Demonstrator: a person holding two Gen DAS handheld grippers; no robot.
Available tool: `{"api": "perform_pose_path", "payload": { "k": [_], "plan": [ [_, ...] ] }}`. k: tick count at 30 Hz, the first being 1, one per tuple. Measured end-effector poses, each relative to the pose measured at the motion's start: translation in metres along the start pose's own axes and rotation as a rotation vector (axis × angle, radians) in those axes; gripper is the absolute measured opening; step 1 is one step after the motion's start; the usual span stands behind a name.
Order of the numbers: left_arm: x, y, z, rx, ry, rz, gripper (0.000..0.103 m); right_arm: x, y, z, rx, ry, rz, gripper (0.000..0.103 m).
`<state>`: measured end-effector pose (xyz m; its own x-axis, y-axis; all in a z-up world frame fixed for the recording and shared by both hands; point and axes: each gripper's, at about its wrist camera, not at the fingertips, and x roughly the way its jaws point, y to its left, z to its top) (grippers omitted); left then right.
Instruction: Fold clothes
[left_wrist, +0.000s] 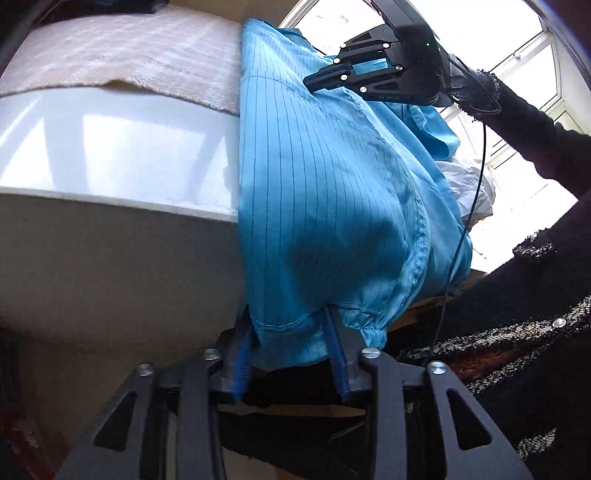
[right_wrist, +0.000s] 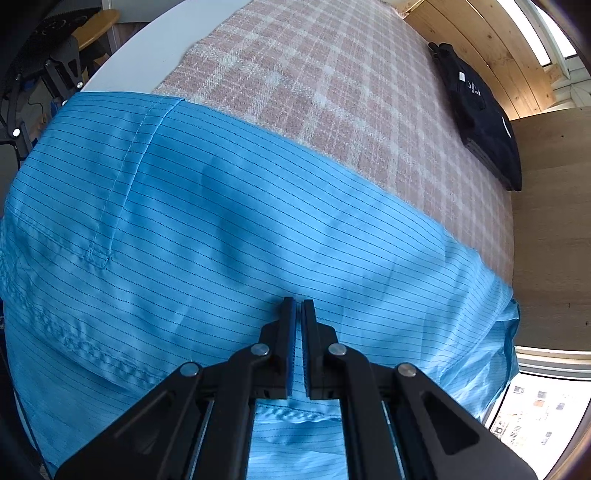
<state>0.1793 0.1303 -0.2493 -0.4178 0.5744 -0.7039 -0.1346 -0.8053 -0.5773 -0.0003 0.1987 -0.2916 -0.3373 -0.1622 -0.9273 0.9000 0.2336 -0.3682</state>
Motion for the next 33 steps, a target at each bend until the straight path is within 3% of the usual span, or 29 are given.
{"api": "perform_pose_path", "payload": {
  "k": [3,9,14,16,19,23,26,27,29,33],
  "plan": [
    [-0.016,-0.020,-0.001,0.023,-0.001,0.022,0.002,0.000,0.002,-0.001,-0.017,0.006,-0.004,0.005],
    [-0.078,-0.060,0.004,0.055,-0.037,-0.032,0.004,-0.001,0.004,0.000,-0.003,0.015,0.030,0.005],
    [-0.045,-0.010,-0.030,-0.043,0.211,0.185,0.001,-0.003,0.009,-0.003,0.010,0.014,0.030,0.005],
    [-0.043,-0.004,-0.039,-0.071,0.249,0.223,0.001,-0.003,0.011,-0.006,0.009,0.010,0.021,0.005],
    [-0.050,-0.019,-0.031,-0.040,0.221,0.229,0.002,-0.015,0.021,-0.021,0.009,0.009,0.000,0.005],
    [-0.059,-0.060,0.011,0.086,0.121,0.195,0.002,-0.024,0.035,-0.027,0.016,0.013,-0.038,0.006],
    [-0.065,-0.086,0.037,0.189,0.068,0.170,0.003,-0.051,0.032,-0.034,0.147,-0.083,-0.038,0.006],
    [-0.065,-0.091,0.046,0.205,0.047,0.164,0.003,-0.059,0.031,-0.036,0.192,-0.120,-0.026,0.008],
    [-0.059,-0.099,0.065,0.216,0.009,0.142,0.005,-0.070,0.026,-0.035,0.264,-0.176,0.013,0.022],
    [-0.022,-0.103,0.093,0.261,0.048,0.138,0.008,-0.051,0.006,-0.035,0.412,-0.158,0.160,0.023]
  ]
}}
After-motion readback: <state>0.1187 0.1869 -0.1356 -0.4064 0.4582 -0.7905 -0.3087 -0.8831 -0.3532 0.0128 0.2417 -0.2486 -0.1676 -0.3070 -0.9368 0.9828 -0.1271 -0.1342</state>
